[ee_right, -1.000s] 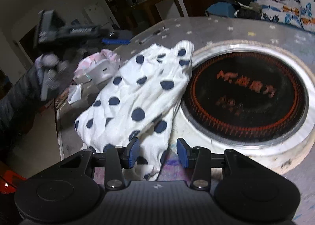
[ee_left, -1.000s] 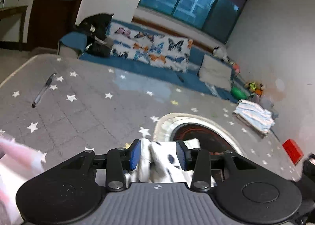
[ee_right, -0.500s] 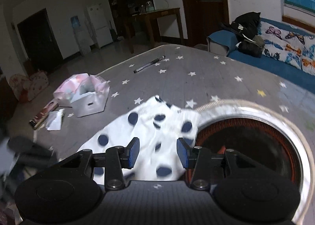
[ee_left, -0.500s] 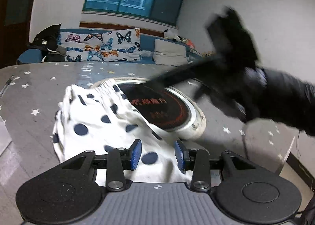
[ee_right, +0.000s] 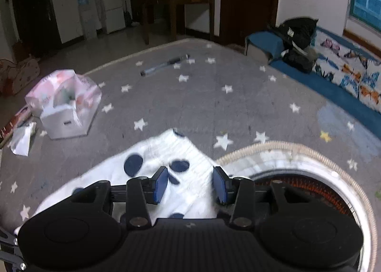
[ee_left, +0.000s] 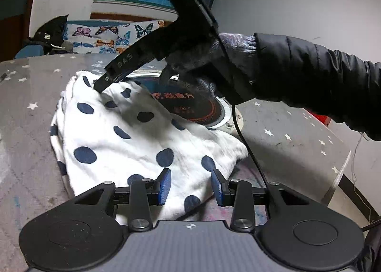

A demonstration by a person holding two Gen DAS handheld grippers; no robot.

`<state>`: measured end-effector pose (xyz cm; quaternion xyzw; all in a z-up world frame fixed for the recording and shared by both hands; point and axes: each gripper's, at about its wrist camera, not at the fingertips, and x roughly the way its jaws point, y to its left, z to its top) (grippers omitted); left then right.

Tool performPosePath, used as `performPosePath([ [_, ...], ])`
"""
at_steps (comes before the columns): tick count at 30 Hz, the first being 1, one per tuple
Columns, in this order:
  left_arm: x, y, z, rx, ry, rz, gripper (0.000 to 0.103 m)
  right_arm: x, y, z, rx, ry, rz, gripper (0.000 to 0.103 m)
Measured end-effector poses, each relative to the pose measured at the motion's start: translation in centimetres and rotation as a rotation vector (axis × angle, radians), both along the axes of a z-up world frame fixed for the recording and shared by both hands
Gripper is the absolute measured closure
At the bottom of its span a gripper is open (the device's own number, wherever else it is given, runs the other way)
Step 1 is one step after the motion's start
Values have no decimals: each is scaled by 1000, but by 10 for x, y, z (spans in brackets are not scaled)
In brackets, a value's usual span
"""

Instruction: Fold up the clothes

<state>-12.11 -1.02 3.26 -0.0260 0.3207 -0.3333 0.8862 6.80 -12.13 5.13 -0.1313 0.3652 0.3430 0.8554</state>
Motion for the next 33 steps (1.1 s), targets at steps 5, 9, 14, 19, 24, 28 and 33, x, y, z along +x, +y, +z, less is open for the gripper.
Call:
performPosePath([
  [5,-5,13,9,-31,-44,46,64,-17,8,12,-6,2,75,62],
  [9,2,23,7,-44,-21,83,64,-25,32,3,-59,-7,141,62],
  [14,0,29,-4,-57,31,98,64,-17,55,-8,-70,-6,146,61],
  [19,-2,31,-9,-72,60,103,64,-11,61,-8,-72,-4,146,61],
  [24,-6,33,-1,-66,39,101,64,-13,39,13,-14,9,117,61],
  [28,-6,39,14,-64,-2,119,64,-19,6,30,10,-6,72,61],
  [33,4,43,27,-71,-42,166,64,-36,-44,30,18,19,-5,62],
])
